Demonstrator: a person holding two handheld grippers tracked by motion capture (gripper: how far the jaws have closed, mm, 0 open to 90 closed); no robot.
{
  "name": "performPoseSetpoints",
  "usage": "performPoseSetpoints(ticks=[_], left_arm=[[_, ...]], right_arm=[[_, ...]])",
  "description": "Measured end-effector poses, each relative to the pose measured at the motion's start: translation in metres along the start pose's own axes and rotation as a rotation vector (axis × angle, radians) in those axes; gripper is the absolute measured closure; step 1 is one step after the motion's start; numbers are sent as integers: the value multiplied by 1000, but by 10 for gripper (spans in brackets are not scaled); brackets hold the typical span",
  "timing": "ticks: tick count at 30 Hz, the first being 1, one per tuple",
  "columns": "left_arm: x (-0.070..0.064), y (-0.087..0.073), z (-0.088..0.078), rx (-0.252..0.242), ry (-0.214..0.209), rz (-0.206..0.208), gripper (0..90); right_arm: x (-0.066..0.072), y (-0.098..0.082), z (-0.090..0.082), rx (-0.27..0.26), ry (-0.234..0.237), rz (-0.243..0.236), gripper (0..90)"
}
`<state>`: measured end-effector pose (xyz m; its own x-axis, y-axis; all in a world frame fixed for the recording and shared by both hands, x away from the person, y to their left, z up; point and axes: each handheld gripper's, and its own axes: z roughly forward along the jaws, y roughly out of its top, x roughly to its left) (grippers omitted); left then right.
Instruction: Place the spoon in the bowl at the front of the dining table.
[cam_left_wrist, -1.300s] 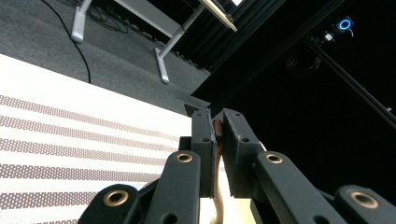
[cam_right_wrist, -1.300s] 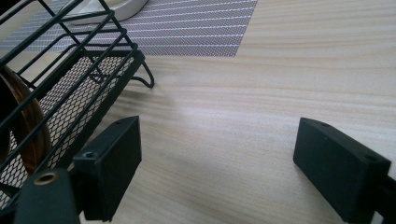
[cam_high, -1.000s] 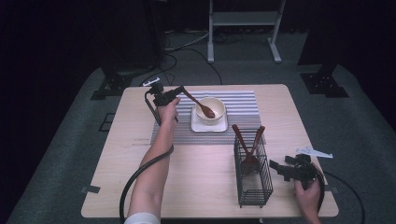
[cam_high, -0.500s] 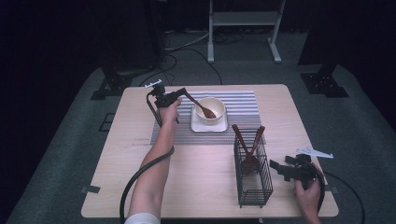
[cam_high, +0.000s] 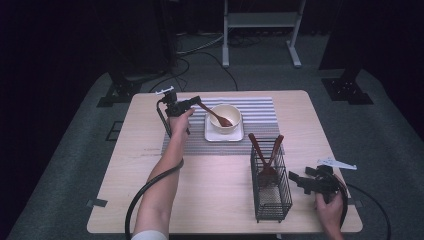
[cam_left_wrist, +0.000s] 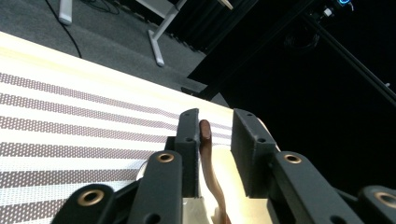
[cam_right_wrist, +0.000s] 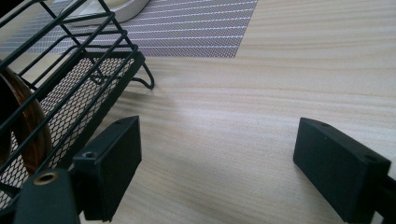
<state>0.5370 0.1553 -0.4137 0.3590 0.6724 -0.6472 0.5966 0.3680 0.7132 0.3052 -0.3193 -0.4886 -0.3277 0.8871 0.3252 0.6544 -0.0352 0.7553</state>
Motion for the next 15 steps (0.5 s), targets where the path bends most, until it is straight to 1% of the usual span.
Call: performPoseSetpoints(ticks=[7,11,12,15], left_arm=[[2,-2,-3,18,8,20,647],[5,-3,-6,20,20,26,571],[6,-4,-7,20,22,21,541],[8,-3,-10,23,24,22,506]], right_arm=[[0,0,0,1,-2,-5,141],[1,0,0,-2,-6,-7,141],[1,0,0,-2,-6,-7,141],[1,0,0,0,-8,-8,140]])
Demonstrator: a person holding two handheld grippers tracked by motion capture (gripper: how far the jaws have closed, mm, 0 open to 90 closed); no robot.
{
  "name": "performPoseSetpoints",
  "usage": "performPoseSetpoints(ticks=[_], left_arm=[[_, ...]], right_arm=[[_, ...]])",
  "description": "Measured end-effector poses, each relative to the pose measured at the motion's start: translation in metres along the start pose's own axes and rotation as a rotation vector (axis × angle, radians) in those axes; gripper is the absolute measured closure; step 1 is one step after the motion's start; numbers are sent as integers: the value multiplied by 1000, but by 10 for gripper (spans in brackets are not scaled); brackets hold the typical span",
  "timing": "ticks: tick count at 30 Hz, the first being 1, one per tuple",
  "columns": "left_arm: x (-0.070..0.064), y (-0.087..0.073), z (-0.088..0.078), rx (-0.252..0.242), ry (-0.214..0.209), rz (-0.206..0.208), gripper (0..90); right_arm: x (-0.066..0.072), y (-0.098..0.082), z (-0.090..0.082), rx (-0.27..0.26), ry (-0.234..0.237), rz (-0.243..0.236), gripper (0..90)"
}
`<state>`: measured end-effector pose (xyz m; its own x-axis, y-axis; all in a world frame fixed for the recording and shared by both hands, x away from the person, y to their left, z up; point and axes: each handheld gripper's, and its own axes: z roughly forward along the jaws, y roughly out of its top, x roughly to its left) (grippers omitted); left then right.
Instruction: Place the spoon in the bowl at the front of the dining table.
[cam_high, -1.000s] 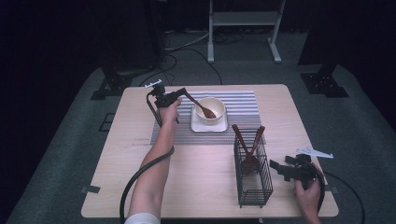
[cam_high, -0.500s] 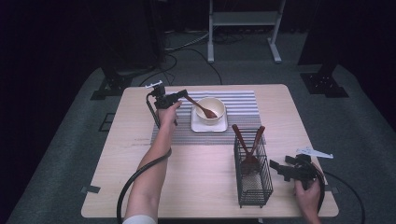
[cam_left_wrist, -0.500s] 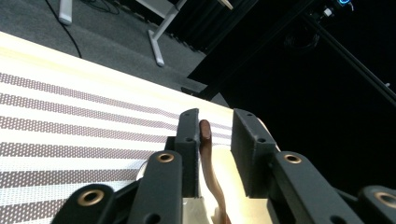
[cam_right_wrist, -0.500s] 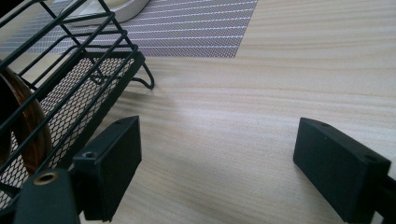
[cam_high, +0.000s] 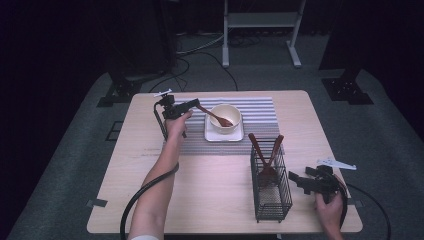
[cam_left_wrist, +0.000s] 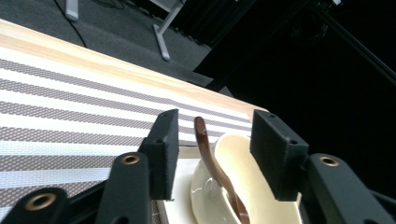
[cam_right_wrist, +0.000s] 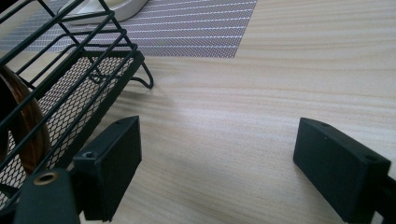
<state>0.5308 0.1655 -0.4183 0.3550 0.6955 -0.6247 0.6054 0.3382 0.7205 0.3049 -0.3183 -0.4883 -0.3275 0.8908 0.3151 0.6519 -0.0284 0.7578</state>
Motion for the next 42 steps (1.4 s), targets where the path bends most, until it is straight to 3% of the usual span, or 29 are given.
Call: performPoseSetpoints(ticks=[23,42], left_arm=[[3,-8,-22,26,-7,52,355],[0,-17,-29,65,-6,80,210]], right_arm=[[1,0,0,3,-11,-5,141],[1,0,0,3,-14,-6,141]])
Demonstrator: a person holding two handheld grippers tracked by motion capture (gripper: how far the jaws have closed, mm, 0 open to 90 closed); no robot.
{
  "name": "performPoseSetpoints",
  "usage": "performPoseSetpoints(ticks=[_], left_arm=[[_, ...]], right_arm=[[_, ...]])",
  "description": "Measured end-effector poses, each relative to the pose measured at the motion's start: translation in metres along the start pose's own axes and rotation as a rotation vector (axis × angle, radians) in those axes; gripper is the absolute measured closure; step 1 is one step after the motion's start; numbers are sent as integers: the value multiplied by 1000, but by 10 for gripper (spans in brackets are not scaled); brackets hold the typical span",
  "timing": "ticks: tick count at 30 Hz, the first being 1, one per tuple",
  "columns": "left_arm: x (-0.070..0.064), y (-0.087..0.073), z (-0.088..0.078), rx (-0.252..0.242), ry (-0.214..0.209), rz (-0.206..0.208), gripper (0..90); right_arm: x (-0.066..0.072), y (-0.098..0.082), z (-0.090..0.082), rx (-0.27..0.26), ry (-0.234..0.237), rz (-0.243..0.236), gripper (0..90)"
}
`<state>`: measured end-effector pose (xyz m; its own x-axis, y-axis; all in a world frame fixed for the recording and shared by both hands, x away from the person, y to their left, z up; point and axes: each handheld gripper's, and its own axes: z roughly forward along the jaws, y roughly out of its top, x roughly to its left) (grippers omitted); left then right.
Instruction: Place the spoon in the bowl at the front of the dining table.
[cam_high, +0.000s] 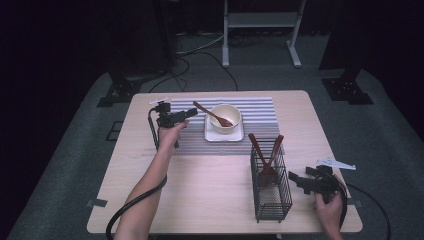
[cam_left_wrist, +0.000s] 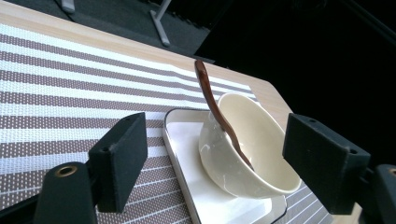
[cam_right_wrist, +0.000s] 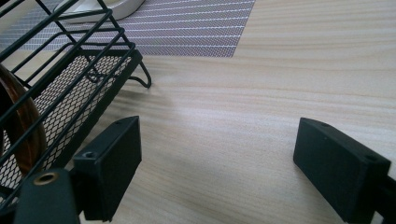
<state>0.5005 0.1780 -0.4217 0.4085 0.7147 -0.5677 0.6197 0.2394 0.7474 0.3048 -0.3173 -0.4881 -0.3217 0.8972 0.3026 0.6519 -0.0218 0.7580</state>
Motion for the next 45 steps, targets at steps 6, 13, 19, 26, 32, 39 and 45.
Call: performPoseSetpoints(ticks=[6,13,19,26,32,39,45], left_arm=[[-1,-3,-3,13,0,14,193],[2,-8,-10,18,-2,22,176],[5,-13,-16,25,7,28,157],[11,-18,-22,35,16,29,105],[11,-21,-26,45,11,40,98],[10,-25,-28,71,2,57,98],[10,-28,-31,80,8,75,97]], right_arm=[[0,0,0,1,0,0,141],[0,0,0,1,-1,1,140],[0,0,0,1,-4,-4,141],[0,0,0,0,-6,-5,141],[0,0,1,1,-6,-5,141],[0,0,1,1,-8,-5,141],[0,0,1,2,-6,-3,141]])
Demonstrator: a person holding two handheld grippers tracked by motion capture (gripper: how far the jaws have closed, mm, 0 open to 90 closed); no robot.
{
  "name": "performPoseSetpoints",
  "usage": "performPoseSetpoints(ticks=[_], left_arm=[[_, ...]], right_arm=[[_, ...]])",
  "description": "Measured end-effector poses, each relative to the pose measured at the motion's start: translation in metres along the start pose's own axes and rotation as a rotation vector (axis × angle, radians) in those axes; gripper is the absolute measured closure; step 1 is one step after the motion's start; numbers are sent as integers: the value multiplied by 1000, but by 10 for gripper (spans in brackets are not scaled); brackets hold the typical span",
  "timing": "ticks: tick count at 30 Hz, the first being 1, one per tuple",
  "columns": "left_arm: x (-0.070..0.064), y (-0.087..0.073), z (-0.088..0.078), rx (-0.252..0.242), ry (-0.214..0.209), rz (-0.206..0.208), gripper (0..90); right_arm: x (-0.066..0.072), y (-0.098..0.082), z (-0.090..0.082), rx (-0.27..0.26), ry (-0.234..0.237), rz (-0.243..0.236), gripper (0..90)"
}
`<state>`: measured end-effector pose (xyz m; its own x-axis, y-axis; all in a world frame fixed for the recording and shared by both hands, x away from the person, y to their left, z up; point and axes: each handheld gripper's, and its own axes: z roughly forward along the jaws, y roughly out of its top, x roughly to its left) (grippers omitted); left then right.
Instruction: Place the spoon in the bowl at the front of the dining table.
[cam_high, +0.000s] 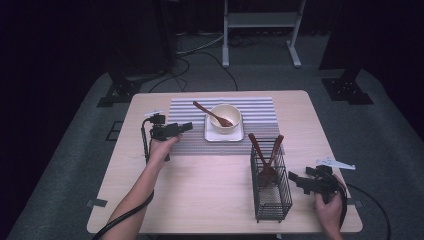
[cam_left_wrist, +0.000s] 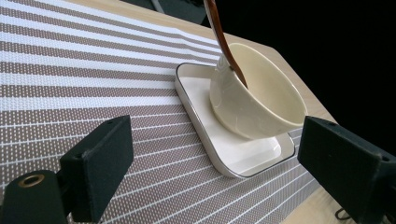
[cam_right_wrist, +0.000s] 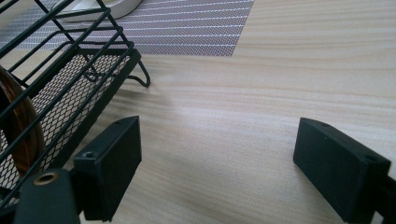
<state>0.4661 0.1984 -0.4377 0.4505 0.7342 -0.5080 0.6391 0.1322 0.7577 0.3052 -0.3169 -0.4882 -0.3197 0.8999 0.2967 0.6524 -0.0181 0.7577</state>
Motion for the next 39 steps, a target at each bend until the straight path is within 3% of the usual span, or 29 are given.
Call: performPoseSetpoints(ticks=[39], left_arm=[[-20,-26,-17,45,-37,87,86]], right_arm=[[0,0,0,0,-1,0,141]])
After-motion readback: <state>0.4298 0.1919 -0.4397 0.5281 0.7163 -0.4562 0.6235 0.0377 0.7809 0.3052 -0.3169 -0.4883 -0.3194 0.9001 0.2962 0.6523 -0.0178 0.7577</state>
